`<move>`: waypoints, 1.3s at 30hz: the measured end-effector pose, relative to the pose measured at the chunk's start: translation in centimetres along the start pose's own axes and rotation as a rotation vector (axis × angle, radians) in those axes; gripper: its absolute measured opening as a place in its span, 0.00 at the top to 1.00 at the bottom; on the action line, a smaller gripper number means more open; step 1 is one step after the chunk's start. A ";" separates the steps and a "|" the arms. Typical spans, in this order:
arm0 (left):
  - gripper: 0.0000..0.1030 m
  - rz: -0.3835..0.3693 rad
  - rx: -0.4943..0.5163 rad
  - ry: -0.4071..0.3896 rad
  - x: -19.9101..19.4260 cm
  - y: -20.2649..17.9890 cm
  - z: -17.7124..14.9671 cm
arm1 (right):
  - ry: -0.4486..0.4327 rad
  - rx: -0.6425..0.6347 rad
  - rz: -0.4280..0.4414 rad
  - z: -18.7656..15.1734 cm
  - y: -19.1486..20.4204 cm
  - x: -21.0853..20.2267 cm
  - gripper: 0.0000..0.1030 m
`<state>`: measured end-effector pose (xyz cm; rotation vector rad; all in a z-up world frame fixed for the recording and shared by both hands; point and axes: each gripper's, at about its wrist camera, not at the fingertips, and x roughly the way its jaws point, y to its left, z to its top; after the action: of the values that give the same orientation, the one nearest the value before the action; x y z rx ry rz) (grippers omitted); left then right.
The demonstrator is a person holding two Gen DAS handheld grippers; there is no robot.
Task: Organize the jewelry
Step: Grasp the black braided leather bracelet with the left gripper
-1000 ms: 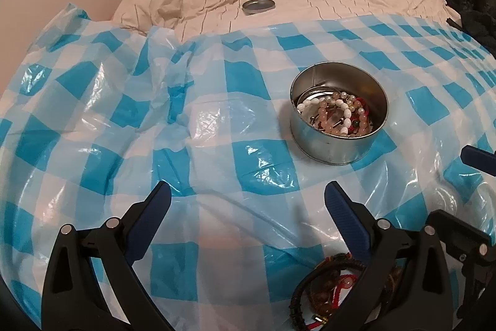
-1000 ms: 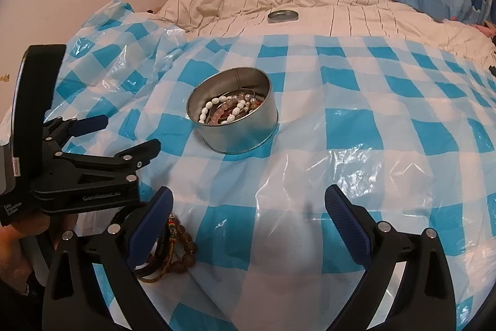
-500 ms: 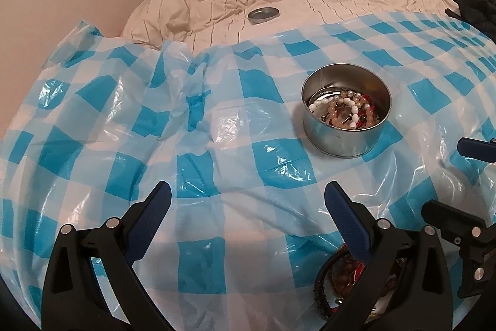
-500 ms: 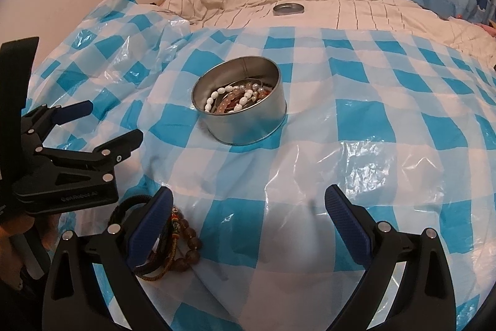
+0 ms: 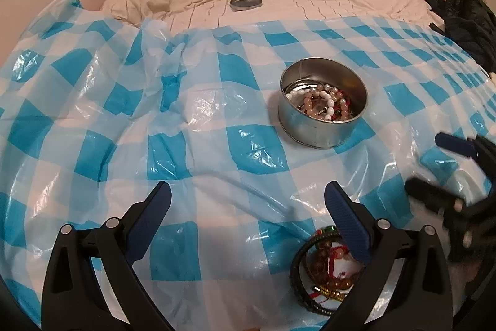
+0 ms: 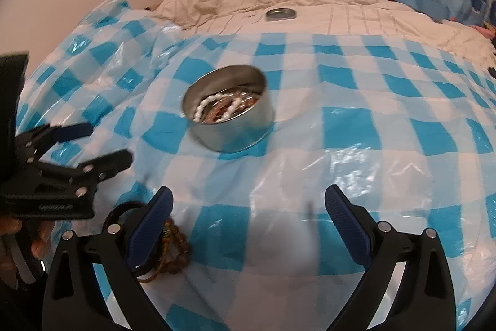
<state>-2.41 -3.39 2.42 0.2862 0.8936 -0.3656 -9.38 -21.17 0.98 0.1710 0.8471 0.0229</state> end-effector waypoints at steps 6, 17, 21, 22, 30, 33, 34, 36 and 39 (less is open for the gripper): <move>0.08 -0.085 0.104 0.029 0.0 -2.2 -1.3 | -0.007 0.019 -0.011 0.3 -0.8 -0.3 0.08; 0.08 -0.209 0.284 0.072 -0.8 -5.9 -4.5 | -0.001 0.050 0.025 0.3 -1.0 -0.4 0.08; 0.08 -0.240 0.257 0.116 -0.1 -5.0 -5.3 | -0.002 0.051 0.033 0.3 -0.8 -0.6 0.08; 0.08 -0.244 0.252 0.131 0.1 -4.9 -5.4 | -0.002 0.051 0.033 0.3 -0.7 -0.6 0.08; 0.28 -0.368 0.155 0.150 0.1 -3.7 -5.5 | 0.009 0.067 0.042 0.2 -0.7 -0.4 0.08; 0.30 -0.377 0.159 0.150 0.2 -3.6 -5.5 | 0.012 0.067 0.044 0.1 -0.8 -0.3 0.08; 0.32 -0.383 0.161 0.151 0.1 -3.6 -5.5 | 0.011 0.068 0.044 0.1 -0.8 -0.3 0.08; 0.32 -0.389 0.168 0.147 0.0 -3.7 -5.4 | 0.011 0.068 0.044 0.1 -0.8 -0.3 0.08; 0.33 -0.390 0.169 0.129 -0.5 -3.4 -5.1 | 0.011 0.067 0.047 0.1 -0.7 -0.2 0.08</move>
<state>-7.74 -4.40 -0.51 0.2926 1.0482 -0.7933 -9.47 -21.93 1.12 0.2541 0.8548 0.0399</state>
